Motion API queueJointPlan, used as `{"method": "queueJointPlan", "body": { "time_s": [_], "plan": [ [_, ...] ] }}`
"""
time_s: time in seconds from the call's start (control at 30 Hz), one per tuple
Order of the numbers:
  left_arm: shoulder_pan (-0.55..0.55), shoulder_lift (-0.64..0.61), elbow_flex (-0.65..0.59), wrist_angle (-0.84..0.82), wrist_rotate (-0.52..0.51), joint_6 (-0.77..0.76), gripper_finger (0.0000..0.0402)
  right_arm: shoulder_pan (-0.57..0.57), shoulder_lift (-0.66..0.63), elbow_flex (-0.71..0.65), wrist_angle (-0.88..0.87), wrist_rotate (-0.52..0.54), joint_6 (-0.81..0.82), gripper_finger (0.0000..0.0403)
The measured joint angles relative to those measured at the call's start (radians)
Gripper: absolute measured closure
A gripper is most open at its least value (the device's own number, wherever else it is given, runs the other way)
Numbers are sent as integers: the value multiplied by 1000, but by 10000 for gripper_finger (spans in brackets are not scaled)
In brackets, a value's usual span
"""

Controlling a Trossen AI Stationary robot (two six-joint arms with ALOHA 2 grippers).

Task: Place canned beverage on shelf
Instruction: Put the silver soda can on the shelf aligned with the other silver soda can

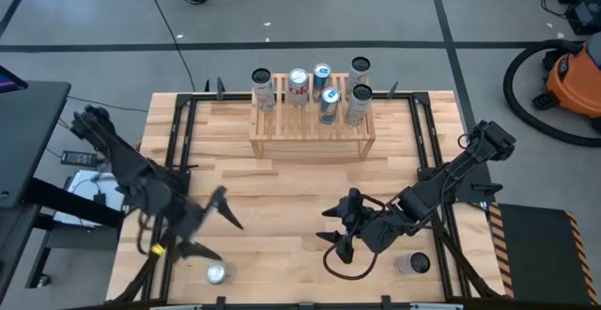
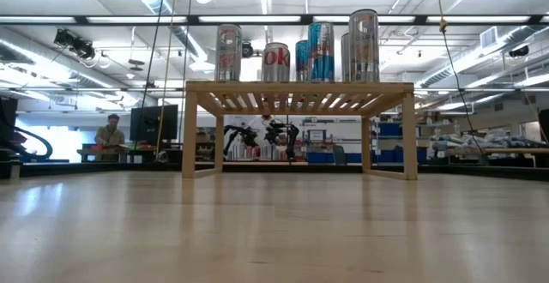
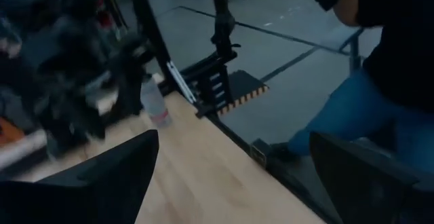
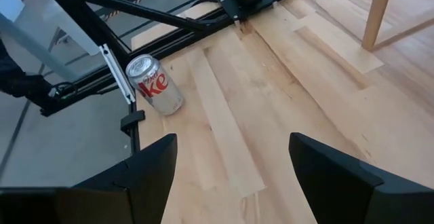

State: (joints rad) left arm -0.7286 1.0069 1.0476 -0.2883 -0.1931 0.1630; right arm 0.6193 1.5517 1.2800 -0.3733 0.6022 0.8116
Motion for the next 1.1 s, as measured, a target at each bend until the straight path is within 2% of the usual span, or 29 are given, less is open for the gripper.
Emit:
{"method": "queueJointPlan", "body": {
  "time_s": [0.17, 0.33, 0.53, 0.6, 0.7, 0.8, 0.9, 1.1],
  "plan": [
    [6, -110, 1, -190, 3, -239, 13, -2, 0, 0, 6, 0, 5, 111],
    [4, -100, 1, -340, -34, -428, 13, -9, 0, 0, 6, 0, 5, 111],
    [-25, -2, 5, -312, -40, -471, 13, -37, 0, 0, 6, 0, 0, 111],
    [-39, 40, 46, -350, -39, -470, 13, -45, 0, 0, 6, 0, -1, 111],
    [-65, 109, 174, -476, -63, -482, 13, -52, 0, 0, 6, 0, -2, 111],
    [-108, 186, 311, -685, -122, -569, 13, -53, 0, 0, 5, 0, 2, 111],
    [-151, 253, 363, -823, -161, -682, 13, -52, 0, 0, 6, 0, 4, 111],
    [-186, 341, 364, -840, -137, -863, 13, -47, 0, 0, 6, -23, 8, 111]
  ]
}}
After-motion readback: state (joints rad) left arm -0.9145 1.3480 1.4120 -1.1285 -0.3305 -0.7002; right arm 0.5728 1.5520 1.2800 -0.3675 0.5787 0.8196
